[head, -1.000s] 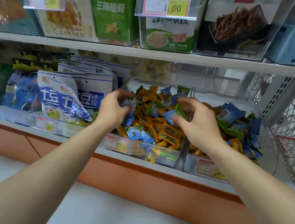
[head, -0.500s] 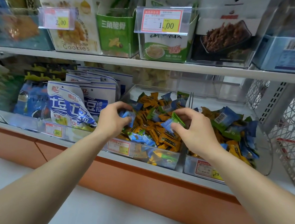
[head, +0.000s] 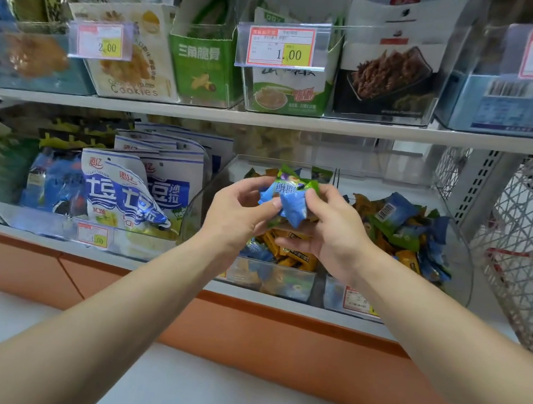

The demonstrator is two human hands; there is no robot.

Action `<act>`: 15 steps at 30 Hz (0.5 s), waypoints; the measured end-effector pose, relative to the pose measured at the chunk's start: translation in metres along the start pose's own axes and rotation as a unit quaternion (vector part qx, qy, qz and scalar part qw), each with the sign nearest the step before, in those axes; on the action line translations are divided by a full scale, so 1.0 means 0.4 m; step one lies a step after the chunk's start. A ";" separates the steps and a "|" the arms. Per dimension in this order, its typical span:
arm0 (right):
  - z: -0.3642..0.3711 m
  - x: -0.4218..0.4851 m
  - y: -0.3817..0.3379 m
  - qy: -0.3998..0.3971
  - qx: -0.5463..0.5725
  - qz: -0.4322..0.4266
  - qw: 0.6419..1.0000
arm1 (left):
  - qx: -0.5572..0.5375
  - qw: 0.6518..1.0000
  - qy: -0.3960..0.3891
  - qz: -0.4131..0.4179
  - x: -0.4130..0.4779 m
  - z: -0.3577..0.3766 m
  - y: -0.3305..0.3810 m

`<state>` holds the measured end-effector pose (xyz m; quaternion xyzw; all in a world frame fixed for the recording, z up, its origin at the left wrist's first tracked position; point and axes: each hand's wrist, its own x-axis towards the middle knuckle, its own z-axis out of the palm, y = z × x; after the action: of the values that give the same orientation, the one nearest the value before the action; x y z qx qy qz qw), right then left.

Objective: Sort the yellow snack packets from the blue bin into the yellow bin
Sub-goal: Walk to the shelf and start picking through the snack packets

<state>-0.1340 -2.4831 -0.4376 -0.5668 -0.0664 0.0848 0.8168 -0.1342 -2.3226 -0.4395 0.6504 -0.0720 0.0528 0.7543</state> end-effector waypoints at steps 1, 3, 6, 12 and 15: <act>0.002 -0.005 0.000 0.012 -0.007 -0.006 1.000 | 0.014 1.000 0.006 0.005 -0.005 0.008 -0.003; -0.001 -0.013 0.002 0.026 -0.039 -0.027 0.999 | 0.043 0.999 0.013 0.014 -0.012 0.023 -0.007; -0.014 -0.030 0.003 0.012 -0.091 -0.052 0.994 | 0.055 0.998 0.008 0.017 -0.025 0.046 -0.005; -0.063 -0.045 -0.002 0.055 -0.190 -0.069 0.978 | 0.166 0.981 -0.069 0.077 -0.044 0.086 -0.013; -0.118 -0.039 -0.016 0.100 -0.267 -0.098 0.954 | 0.361 0.920 -0.085 0.126 -0.029 0.061 -0.018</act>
<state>-0.1391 -2.5316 -0.4483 -0.7602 -0.0594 -0.0737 0.6428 -0.1455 -2.3477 -0.4450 0.8660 -0.1937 0.1140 0.4467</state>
